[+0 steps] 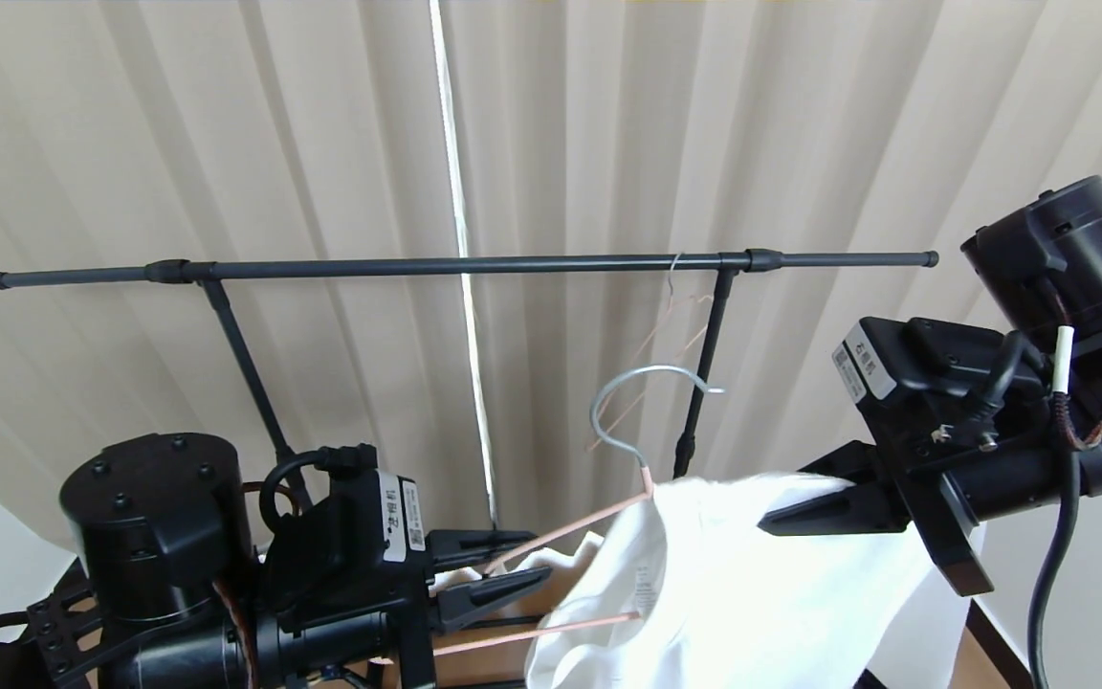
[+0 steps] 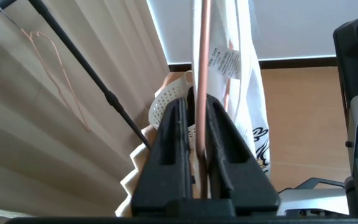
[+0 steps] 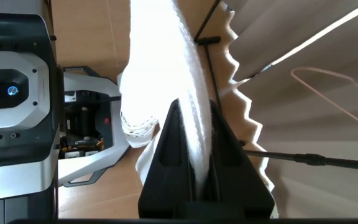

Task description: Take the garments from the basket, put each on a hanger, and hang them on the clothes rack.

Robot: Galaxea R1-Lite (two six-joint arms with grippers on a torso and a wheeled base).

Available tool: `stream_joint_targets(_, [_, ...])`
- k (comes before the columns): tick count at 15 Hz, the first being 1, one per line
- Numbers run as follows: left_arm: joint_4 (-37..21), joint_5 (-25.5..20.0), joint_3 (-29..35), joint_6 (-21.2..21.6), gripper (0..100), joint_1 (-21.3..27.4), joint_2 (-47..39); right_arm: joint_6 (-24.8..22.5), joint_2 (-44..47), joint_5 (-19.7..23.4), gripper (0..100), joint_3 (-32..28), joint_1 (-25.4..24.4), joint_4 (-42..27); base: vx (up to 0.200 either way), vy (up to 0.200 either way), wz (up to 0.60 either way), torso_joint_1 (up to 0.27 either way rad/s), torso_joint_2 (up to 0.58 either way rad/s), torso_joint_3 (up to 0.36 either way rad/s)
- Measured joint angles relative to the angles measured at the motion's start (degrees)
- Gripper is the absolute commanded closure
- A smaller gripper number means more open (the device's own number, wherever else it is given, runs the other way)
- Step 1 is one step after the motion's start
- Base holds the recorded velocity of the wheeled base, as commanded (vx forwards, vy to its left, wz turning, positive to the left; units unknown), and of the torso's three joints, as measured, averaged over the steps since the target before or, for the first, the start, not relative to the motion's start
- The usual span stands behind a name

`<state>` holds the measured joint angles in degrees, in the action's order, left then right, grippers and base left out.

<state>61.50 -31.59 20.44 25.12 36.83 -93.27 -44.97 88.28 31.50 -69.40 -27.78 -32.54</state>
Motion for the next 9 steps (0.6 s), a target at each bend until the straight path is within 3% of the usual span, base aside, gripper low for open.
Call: stream_joint_targets(9, [0.00,0.13,-0.68,-1.73,0,-0.45,1.73,0.13,-3.72,-0.02,100,3.61,0.37,0.22,0.000,0.000,0.00,0.000,0.00,0.000])
